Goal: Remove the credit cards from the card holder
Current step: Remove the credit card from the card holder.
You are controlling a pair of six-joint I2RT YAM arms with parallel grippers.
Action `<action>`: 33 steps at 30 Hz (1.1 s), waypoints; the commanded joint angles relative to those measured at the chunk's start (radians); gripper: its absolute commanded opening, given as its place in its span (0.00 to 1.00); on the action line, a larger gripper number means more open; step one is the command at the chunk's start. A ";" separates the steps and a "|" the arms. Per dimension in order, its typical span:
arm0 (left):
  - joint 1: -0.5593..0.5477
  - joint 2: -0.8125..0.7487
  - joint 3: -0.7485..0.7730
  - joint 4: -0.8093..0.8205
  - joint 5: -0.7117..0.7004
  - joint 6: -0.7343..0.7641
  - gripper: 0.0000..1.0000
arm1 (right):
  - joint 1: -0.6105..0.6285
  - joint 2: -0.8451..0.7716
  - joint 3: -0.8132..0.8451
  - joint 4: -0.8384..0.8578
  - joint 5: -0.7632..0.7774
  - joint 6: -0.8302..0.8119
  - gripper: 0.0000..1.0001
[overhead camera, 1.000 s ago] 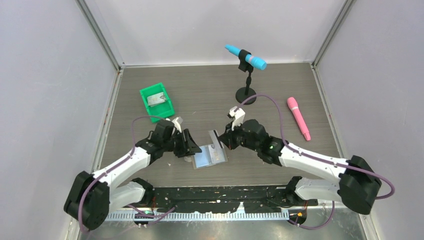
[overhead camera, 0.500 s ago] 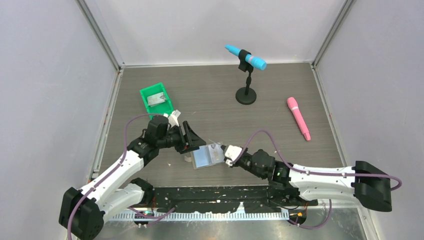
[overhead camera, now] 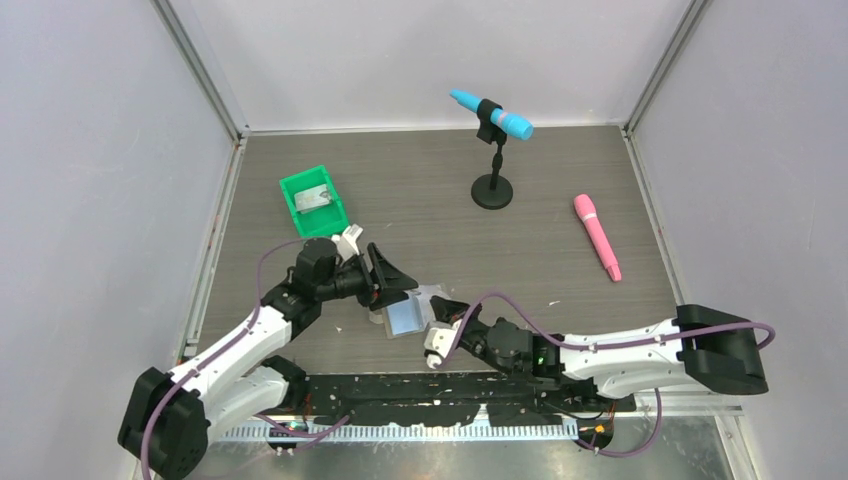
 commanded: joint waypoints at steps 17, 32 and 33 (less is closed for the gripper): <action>-0.016 0.042 -0.027 0.187 0.041 0.084 0.00 | 0.075 -0.081 0.005 -0.022 0.039 0.115 0.47; -0.016 0.088 0.056 -0.005 0.108 0.403 0.00 | -0.226 -0.292 0.185 -0.561 -0.363 0.606 0.54; -0.017 0.080 0.057 -0.008 0.105 0.411 0.00 | -0.251 -0.289 0.218 -0.582 -0.395 0.622 0.54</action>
